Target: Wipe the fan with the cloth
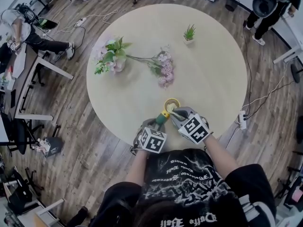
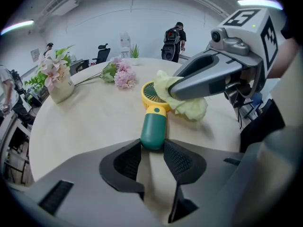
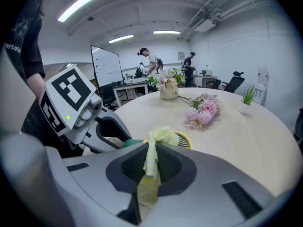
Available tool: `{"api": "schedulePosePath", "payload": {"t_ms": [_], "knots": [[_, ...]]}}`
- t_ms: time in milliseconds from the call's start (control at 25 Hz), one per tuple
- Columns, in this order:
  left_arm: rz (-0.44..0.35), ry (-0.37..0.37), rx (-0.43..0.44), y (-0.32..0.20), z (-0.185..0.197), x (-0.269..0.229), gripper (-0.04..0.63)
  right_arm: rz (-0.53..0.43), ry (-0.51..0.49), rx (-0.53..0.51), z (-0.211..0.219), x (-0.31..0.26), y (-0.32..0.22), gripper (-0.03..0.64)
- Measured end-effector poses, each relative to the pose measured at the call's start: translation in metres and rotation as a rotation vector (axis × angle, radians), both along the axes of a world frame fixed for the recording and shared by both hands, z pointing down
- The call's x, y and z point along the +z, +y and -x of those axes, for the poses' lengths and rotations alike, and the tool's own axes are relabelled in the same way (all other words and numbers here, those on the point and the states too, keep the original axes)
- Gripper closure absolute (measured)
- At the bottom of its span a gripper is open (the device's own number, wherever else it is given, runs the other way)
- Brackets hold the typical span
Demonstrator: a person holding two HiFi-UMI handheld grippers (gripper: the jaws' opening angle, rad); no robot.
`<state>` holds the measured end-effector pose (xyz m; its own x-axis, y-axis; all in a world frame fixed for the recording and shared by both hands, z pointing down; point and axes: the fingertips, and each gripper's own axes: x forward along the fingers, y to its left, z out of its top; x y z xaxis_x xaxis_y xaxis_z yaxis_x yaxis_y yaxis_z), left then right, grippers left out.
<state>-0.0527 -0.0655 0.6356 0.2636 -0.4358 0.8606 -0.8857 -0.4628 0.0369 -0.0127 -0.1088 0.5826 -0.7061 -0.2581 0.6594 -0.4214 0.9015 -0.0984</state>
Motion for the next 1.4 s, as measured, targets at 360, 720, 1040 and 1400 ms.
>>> {"api": "schedulePosePath", "payload": {"t_ms": [360,720,1040,1400], "knots": [[-0.021,0.023,-0.021,0.004,0.000,-0.002,0.426,0.136,-0.069,-0.003,0.007,-0.002,0.035,0.577],[-0.065,0.074,-0.062,0.002,0.001,-0.008,0.275,0.153,-0.214,0.340,-0.070,-0.021,0.007,0.577],[-0.060,0.059,0.069,-0.032,-0.022,-0.011,0.268,0.176,-0.241,0.481,-0.111,-0.013,0.003,0.576],[0.000,0.051,0.095,-0.052,-0.031,-0.002,0.393,0.197,-0.272,0.499,-0.117,-0.016,0.000,0.575]]}}
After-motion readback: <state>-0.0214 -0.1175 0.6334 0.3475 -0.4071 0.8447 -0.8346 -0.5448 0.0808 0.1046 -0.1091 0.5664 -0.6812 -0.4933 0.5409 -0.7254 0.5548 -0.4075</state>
